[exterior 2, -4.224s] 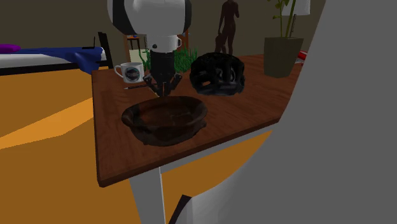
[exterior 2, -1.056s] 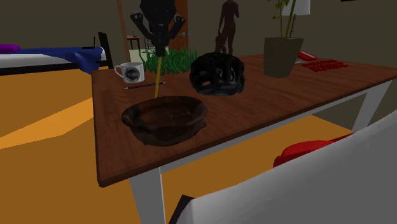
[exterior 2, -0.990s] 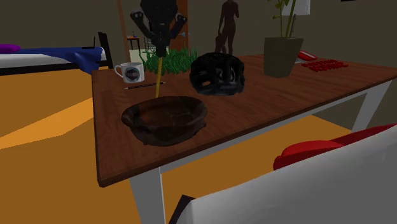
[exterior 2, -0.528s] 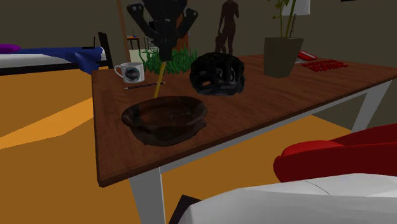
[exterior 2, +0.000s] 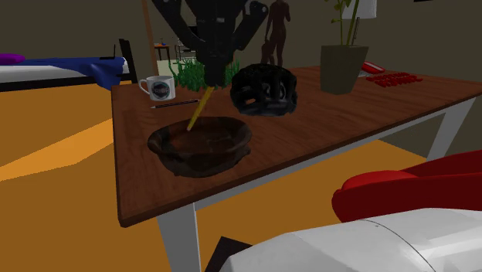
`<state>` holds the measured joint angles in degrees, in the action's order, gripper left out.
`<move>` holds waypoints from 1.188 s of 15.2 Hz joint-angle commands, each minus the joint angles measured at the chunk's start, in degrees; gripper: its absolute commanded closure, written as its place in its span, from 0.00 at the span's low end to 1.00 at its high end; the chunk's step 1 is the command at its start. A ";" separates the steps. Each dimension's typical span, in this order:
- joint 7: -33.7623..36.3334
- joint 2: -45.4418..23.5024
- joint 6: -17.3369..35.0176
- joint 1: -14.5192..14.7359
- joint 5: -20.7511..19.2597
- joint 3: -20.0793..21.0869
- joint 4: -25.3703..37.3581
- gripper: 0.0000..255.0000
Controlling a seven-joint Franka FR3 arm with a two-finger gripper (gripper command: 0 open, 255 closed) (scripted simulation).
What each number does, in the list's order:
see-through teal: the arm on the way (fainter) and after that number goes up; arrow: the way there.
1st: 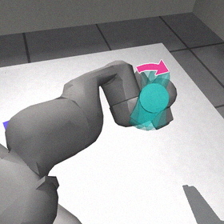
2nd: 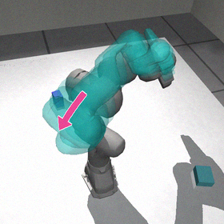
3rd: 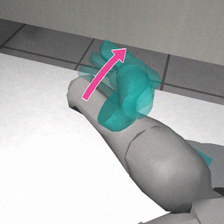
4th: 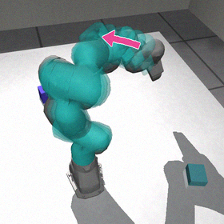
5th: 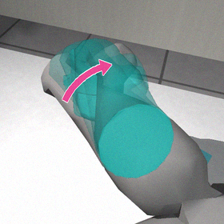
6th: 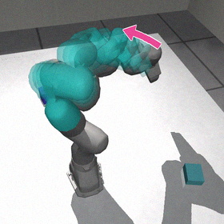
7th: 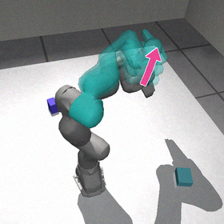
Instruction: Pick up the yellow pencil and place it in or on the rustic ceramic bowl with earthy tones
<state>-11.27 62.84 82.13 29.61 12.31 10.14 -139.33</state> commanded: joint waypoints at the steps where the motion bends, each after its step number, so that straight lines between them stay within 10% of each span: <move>1: 0.43 2.26 -0.17 0.44 0.55 0.44 -2.13 1.00; 18: -0.17 7.44 7.06 1.51 2.43 2.28 -14.57 1.00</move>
<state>-11.44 70.25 89.14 31.11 14.74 12.41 -153.83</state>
